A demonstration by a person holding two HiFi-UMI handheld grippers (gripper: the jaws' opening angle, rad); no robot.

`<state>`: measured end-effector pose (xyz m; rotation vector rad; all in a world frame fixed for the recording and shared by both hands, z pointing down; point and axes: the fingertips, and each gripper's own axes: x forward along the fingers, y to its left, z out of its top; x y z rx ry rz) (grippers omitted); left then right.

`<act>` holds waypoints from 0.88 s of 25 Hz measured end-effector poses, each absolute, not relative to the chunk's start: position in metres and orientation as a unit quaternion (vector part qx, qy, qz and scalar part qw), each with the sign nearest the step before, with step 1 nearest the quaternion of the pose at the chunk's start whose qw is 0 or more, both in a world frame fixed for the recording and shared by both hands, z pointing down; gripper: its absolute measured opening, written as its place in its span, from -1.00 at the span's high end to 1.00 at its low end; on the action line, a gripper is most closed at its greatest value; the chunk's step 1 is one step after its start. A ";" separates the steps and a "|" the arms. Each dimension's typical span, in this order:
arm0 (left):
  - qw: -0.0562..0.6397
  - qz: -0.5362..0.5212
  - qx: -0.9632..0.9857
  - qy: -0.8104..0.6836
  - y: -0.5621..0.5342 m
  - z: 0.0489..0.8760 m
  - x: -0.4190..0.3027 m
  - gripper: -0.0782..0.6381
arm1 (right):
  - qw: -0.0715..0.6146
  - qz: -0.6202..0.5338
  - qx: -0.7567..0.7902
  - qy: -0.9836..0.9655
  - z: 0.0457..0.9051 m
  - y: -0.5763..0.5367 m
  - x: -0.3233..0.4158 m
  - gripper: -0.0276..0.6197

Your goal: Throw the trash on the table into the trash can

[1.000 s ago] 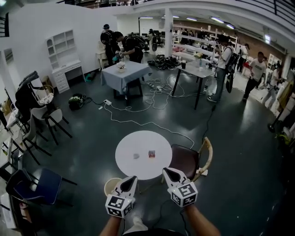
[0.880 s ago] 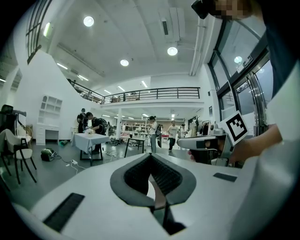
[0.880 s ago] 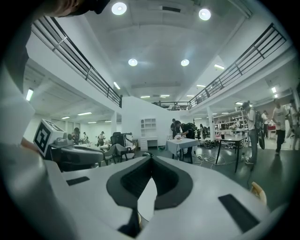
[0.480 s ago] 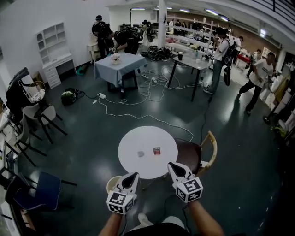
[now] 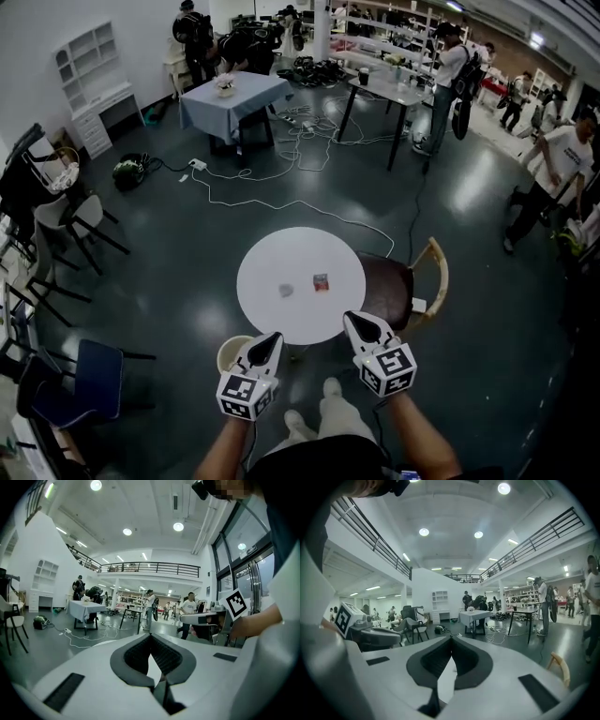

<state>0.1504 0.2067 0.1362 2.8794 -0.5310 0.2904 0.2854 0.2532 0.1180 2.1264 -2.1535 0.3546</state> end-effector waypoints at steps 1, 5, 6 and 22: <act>0.101 0.100 0.974 -0.178 0.203 0.139 0.156 0.76 | 0.046 0.117 0.696 -0.707 0.120 0.249 0.290 0.86; 0.103 0.114 0.970 -0.186 0.187 0.153 0.180 0.76 | 0.044 0.128 0.689 -0.712 0.134 0.229 0.315 0.86; 0.104 0.118 0.970 -0.187 0.183 0.156 0.187 0.76 | 0.044 0.131 0.687 -0.714 0.137 0.223 0.321 0.86; 0.153 0.217 0.939 -0.220 0.085 0.278 0.278 0.76 | 0.064 0.209 0.641 -0.736 0.234 0.132 0.404 0.86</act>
